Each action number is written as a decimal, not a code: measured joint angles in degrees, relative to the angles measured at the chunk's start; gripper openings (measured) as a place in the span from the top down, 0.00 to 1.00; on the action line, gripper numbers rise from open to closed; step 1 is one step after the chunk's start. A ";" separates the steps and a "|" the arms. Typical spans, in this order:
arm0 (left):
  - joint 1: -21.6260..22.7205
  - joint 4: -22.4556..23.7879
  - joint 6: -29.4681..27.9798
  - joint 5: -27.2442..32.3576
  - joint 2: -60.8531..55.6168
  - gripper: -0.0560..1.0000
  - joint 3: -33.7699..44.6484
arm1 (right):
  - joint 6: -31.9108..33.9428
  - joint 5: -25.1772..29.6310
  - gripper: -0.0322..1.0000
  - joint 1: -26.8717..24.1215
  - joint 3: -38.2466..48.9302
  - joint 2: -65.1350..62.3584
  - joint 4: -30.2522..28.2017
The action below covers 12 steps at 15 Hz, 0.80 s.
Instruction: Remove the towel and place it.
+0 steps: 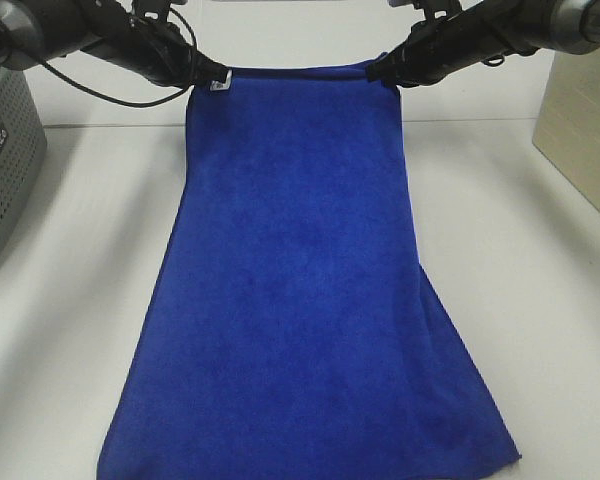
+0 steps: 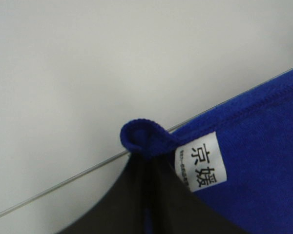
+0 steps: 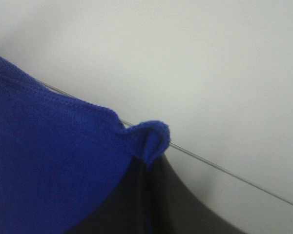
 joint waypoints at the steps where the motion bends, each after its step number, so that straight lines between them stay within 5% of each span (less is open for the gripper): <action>1: 0.00 0.00 0.11 -0.34 0.34 0.93 0.00 | -0.23 -0.86 0.95 0.00 -0.17 0.63 0.46; 12: -0.23 -1.49 1.66 -4.70 4.07 0.93 0.00 | -0.34 -5.44 0.94 0.11 -0.17 6.47 1.95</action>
